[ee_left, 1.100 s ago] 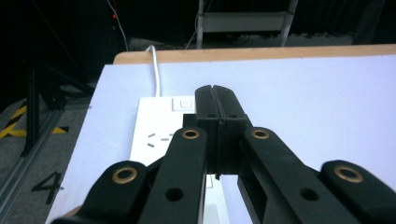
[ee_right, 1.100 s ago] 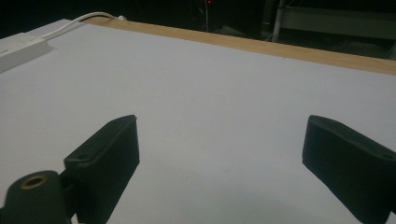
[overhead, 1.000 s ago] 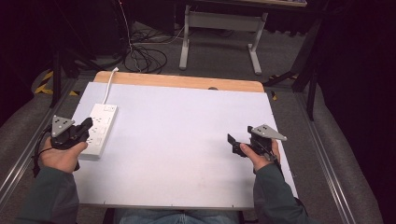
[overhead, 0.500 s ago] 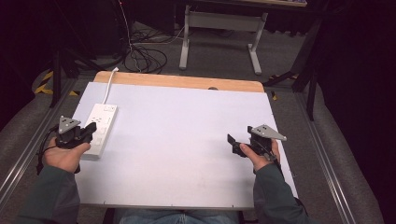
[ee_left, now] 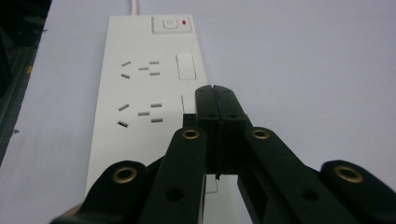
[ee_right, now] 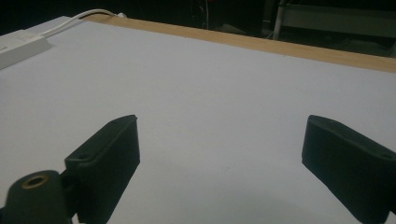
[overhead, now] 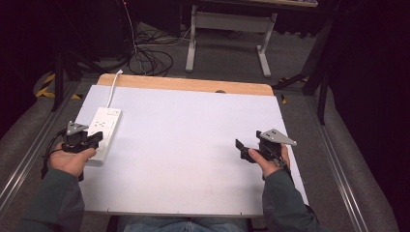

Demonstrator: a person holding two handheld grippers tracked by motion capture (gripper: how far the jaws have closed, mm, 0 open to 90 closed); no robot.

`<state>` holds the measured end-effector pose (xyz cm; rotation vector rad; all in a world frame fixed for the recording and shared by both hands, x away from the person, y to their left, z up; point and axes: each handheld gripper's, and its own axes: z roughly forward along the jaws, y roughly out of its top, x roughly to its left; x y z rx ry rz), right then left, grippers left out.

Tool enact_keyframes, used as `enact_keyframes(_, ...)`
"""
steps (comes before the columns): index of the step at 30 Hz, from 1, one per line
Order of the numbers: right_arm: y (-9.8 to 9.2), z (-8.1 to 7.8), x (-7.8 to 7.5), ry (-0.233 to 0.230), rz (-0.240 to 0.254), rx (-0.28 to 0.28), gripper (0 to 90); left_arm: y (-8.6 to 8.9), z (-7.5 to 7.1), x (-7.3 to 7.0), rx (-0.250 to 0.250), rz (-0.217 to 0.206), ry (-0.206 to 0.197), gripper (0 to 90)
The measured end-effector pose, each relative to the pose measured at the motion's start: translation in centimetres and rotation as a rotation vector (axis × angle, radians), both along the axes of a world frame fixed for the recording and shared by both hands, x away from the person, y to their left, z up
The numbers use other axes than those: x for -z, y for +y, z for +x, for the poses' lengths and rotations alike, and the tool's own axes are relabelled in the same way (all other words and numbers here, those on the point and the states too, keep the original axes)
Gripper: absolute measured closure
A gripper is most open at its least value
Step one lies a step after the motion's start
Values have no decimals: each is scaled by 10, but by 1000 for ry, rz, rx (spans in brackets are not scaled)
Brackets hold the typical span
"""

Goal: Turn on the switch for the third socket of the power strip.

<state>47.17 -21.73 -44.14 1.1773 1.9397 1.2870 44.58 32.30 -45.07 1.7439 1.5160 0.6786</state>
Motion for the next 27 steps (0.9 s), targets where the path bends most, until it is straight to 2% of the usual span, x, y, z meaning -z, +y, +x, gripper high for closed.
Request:
enact_keyframes(5,0,0,0,0,-4,0,117,0,1,3,3,17,24,900)
enact_keyframes(8,0,0,0,1,-4,1,117,0,2,6,9,10,49,900)
enact_keyframes(12,0,0,0,2,-3,0,117,-1,6,8,10,30,72,900)
enact_keyframes(17,0,0,0,3,-1,0,118,-1,7,9,10,44,83,900)
enact_keyframes(27,0,0,0,4,-4,1,119,-1,7,10,10,40,107,900)
